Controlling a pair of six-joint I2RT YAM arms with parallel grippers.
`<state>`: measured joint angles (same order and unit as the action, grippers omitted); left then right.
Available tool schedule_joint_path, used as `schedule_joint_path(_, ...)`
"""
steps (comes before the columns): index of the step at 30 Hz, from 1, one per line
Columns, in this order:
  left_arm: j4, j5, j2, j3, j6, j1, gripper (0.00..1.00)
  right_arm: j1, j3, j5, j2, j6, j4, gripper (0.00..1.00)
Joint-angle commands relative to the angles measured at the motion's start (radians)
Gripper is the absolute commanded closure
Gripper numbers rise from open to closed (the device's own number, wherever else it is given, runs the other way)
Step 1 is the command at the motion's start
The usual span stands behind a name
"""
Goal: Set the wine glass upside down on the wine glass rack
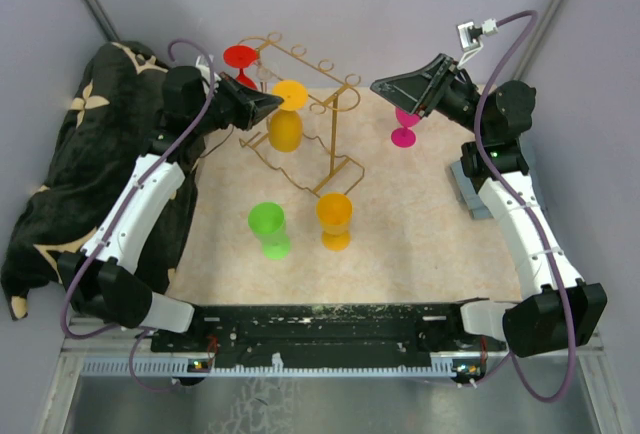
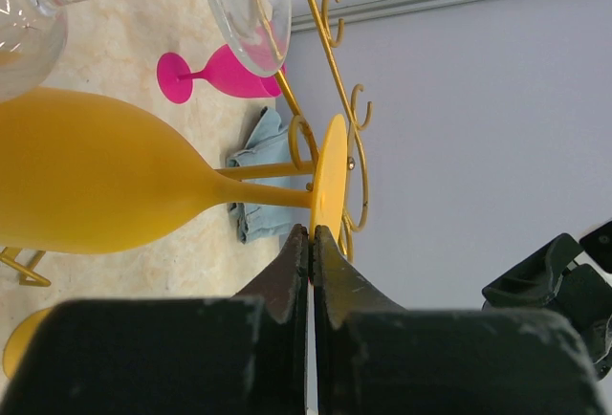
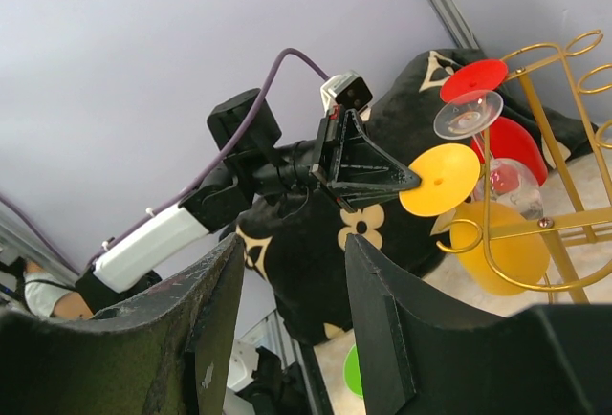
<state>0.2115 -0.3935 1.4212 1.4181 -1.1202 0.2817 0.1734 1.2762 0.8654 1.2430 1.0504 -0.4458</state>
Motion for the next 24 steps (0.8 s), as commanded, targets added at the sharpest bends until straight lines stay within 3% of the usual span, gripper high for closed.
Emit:
schedule_joint_path(1, -0.042, 0.022, -0.002, 0.035, 0.026, -0.001, 1.0, -0.008, 0.004, -0.011, -0.038, -0.021, -0.02, 0.53)
schedule_joint_path(24, -0.006, 0.076, -0.048, 0.023, 0.033, -0.01, 1.0, -0.008, -0.012, -0.009, -0.026, 0.009, -0.07, 0.53)
